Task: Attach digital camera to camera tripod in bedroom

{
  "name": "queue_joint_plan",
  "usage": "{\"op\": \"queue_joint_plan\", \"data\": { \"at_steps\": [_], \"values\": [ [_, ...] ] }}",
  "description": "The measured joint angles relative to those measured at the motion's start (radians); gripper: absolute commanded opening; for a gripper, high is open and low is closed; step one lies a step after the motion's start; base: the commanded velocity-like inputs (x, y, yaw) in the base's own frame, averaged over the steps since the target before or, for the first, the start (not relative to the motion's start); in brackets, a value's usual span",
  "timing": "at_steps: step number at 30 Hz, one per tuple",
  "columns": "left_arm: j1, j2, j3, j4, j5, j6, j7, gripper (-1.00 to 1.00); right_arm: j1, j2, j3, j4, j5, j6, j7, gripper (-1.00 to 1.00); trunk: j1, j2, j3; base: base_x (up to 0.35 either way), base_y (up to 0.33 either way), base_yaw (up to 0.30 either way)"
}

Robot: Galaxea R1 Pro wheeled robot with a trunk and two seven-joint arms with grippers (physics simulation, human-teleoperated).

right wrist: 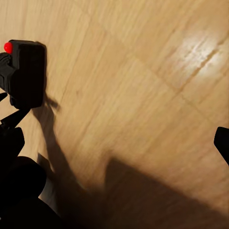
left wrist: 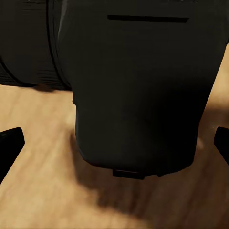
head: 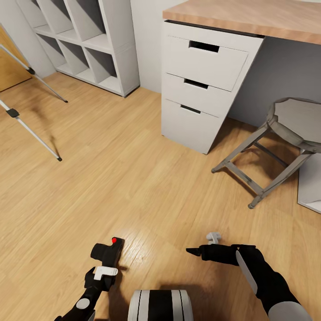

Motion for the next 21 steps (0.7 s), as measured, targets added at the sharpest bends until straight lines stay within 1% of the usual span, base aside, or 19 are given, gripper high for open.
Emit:
{"op": "queue_joint_plan", "data": {
  "at_steps": [7,12,19,20,21],
  "values": [
    [0.000,-0.001,0.000,-0.002,-0.001,0.000,0.000,1.00,0.000,0.000,0.000,0.000,0.001,0.000,0.000,1.00,0.000,0.000,0.000,0.000,0.000,0.000],
    [0.000,-0.009,-0.002,-0.004,-0.002,0.000,-0.001,1.00,0.000,0.000,0.000,0.000,0.001,0.000,0.000,1.00,0.000,0.000,0.000,0.000,0.000,0.000],
    [0.000,-0.013,-0.003,-0.004,-0.002,0.000,-0.002,1.00,0.000,0.000,0.000,0.000,0.001,0.000,0.000,1.00,0.000,0.000,0.000,0.000,0.000,0.000],
    [0.000,-0.013,-0.003,-0.004,-0.002,0.000,-0.002,-1.00,0.000,0.000,0.000,0.000,0.001,0.000,0.000,1.00,0.000,0.000,0.000,0.000,0.000,0.000],
    [0.000,-0.013,-0.003,-0.004,-0.001,0.001,-0.002,-1.00,0.000,0.000,0.000,0.000,0.001,0.000,0.000,1.00,0.000,0.000,0.000,0.000,0.000,0.000]
  ]
}}
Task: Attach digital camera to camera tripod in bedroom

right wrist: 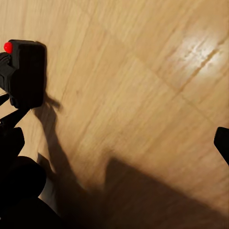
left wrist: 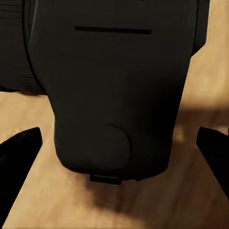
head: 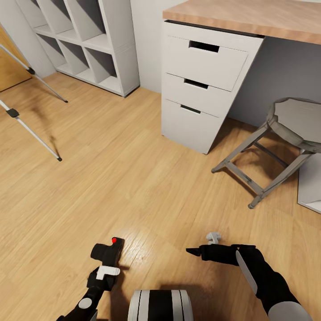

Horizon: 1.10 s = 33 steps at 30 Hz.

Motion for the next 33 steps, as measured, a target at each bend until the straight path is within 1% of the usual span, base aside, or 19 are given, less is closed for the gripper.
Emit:
{"op": "queue_joint_plan", "data": {
  "at_steps": [15,18,19,21,22,23,24,25,26,27,28,30,33],
  "values": [
    [0.000,0.000,0.002,-0.006,0.005,-0.001,-0.002,-1.00,0.000,0.000,0.000,0.000,-0.001,0.000,0.000,1.00,0.000,0.000,0.000,0.000,0.000,0.000],
    [0.000,-0.002,0.004,-0.047,0.005,0.000,0.001,-1.00,0.000,0.000,0.000,0.000,-0.002,0.000,0.000,1.00,0.000,0.000,0.000,0.000,0.000,0.000],
    [0.000,-0.005,0.004,-0.080,0.005,0.004,0.001,-1.00,0.000,0.000,0.000,0.000,-0.002,0.000,0.000,1.00,0.000,0.000,0.000,0.000,0.000,0.000],
    [0.000,-0.021,0.001,-0.169,0.006,0.024,0.001,-1.00,0.000,0.000,0.000,0.000,-0.002,0.000,0.001,1.00,0.000,0.000,0.000,0.000,0.000,0.000],
    [0.000,-0.026,0.002,-0.194,0.008,0.035,0.002,-1.00,0.000,0.000,0.000,0.000,-0.001,0.000,0.001,1.00,0.000,0.000,0.000,0.000,0.000,0.000],
    [0.000,-0.035,0.001,-0.242,0.009,0.066,0.001,-1.00,0.000,0.000,0.000,0.000,-0.001,0.000,0.002,1.00,0.000,0.000,0.000,0.000,0.000,0.000],
    [0.000,-0.043,0.001,-0.290,0.011,0.111,0.001,-1.00,0.000,0.000,0.000,0.000,-0.001,0.000,0.002,1.00,0.000,0.000,0.000,0.000,0.000,0.000],
    [0.000,-0.085,0.004,-0.425,0.112,0.298,0.002,-1.00,0.000,-0.001,0.000,0.000,-0.002,0.000,0.005,1.00,0.000,0.000,0.000,0.000,0.000,0.000],
    [0.000,-0.130,-0.004,-0.644,0.131,0.643,0.001,-1.00,0.000,-0.001,-0.001,0.000,-0.003,0.000,0.006,1.00,0.000,0.000,0.000,0.000,0.000,0.000],
    [0.000,-0.130,-0.004,-0.803,0.129,0.768,0.002,-1.00,0.000,-0.001,-0.001,0.000,-0.004,0.001,0.007,1.00,0.000,0.000,0.000,0.000,0.000,0.000],
    [0.000,-0.152,-0.007,-0.833,0.145,0.797,0.002,-1.00,0.000,-0.001,-0.001,0.000,-0.005,0.001,0.007,1.00,0.000,0.000,0.000,0.000,0.000,0.000],
    [0.000,-0.172,-0.008,-0.830,0.149,0.811,0.002,-1.00,0.000,-0.001,-0.001,-0.001,-0.006,0.002,0.008,1.00,0.000,0.000,0.000,0.000,0.000,0.000],
    [0.000,-0.189,-0.014,-0.842,0.149,0.821,0.003,-1.00,0.000,-0.002,-0.002,-0.003,-0.006,0.003,0.009,1.00,0.000,0.000,0.000,0.000,0.000,0.000]
  ]
}}
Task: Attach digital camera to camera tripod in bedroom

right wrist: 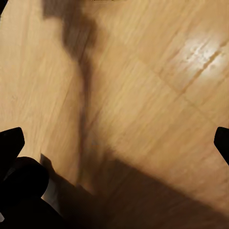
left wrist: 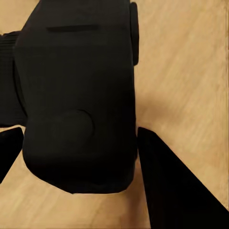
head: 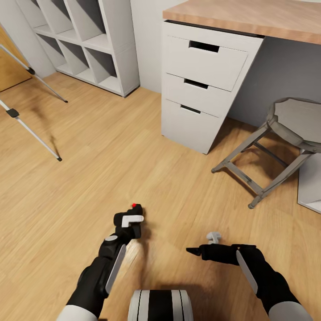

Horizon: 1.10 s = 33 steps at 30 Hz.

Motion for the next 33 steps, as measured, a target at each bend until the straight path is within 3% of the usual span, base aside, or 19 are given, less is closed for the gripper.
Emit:
{"op": "queue_joint_plan", "data": {
  "at_steps": [4,7,13,22,24,29,30,32,33],
  "values": [
    [0.000,-0.004,-0.047,-0.022,0.021,0.005,-0.001,-1.00,0.000,-0.004,-0.001,-0.006,-0.002,0.000,0.001,1.00,0.000,0.000,0.000,0.000,0.000,0.000],
    [0.000,-0.004,-0.095,-0.035,0.086,0.006,0.000,-1.00,0.000,-0.008,-0.003,-0.009,-0.004,0.002,0.001,1.00,0.000,0.000,0.000,0.000,0.000,0.000],
    [0.000,-0.004,-0.114,-0.050,0.158,0.006,0.001,-1.00,0.000,-0.009,-0.003,-0.009,-0.005,0.002,0.001,1.00,0.000,0.000,0.000,0.000,0.000,0.000],
    [0.000,-0.004,-0.116,-0.074,0.208,0.005,-0.004,-1.00,0.000,-0.010,-0.003,-0.010,-0.003,0.005,0.001,1.00,-0.003,0.002,0.027,0.000,0.000,0.000],
    [0.000,0.003,-0.114,-0.075,0.244,0.002,-0.009,-1.00,0.000,-0.010,-0.003,-0.011,-0.004,0.009,0.001,1.00,-0.004,0.002,0.035,0.000,0.000,0.000],
    [0.000,0.067,-0.114,-0.076,0.435,-0.007,-0.052,-1.00,0.000,-0.012,-0.006,-0.015,-0.005,0.018,0.001,1.00,-0.006,0.003,0.054,0.000,0.000,0.000],
    [0.000,0.091,-0.114,-0.076,0.491,-0.008,-0.078,-1.00,0.000,-0.013,-0.008,-0.016,-0.005,0.019,0.000,1.00,-0.007,0.003,0.058,0.000,0.000,0.000],
    [0.000,0.124,-0.115,-0.076,0.561,-0.010,-0.120,-1.00,0.000,-0.016,-0.014,-0.020,-0.007,0.021,-0.001,1.00,-0.008,0.004,0.066,0.000,0.000,0.000],
    [0.000,0.136,-0.116,-0.076,0.579,-0.010,-0.138,-1.00,0.000,-0.018,-0.018,-0.024,-0.008,0.024,-0.001,1.00,-0.008,0.004,0.069,0.000,0.000,0.000]
  ]
}}
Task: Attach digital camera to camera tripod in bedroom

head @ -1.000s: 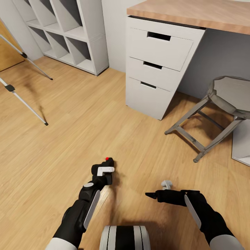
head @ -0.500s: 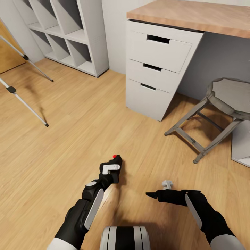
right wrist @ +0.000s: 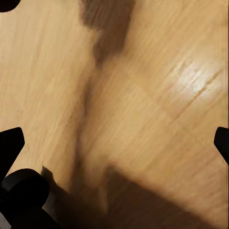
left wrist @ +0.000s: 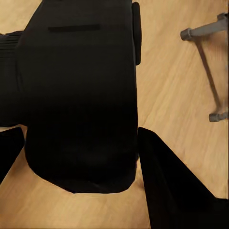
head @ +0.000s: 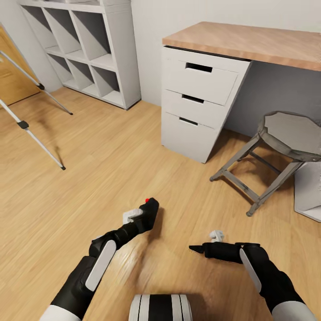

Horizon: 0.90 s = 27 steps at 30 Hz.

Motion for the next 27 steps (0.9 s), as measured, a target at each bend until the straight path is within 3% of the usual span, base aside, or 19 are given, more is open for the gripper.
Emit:
{"op": "queue_joint_plan", "data": {
  "at_steps": [3,9,21,24,27],
  "values": [
    [0.000,0.041,0.001,0.000,0.046,0.000,-0.095,-1.00,0.000,-0.007,-0.031,-0.044,-0.004,0.038,-0.001,1.00,-0.001,0.001,0.012,0.000,0.000,0.000],
    [0.000,0.061,0.000,0.010,0.070,0.000,-0.221,-1.00,0.000,-0.011,-0.052,-0.183,0.000,0.186,0.001,1.00,-0.004,0.002,0.035,0.000,0.000,0.000],
    [0.000,0.081,0.001,0.052,0.085,0.005,-0.256,-1.00,0.000,-0.005,-0.053,-0.212,0.012,0.223,0.000,1.00,-0.009,0.005,0.081,0.000,0.000,0.000],
    [0.000,0.090,0.001,0.072,0.121,0.004,-0.285,-1.00,0.000,-0.009,-0.054,-0.211,0.010,0.224,0.000,1.00,-0.011,0.006,0.093,0.000,0.000,0.000],
    [0.000,0.108,0.001,0.129,0.188,0.001,-0.367,-1.00,0.000,-0.012,-0.056,-0.211,0.008,0.225,0.000,1.00,-0.012,0.006,0.104,0.000,0.000,0.000]
  ]
}}
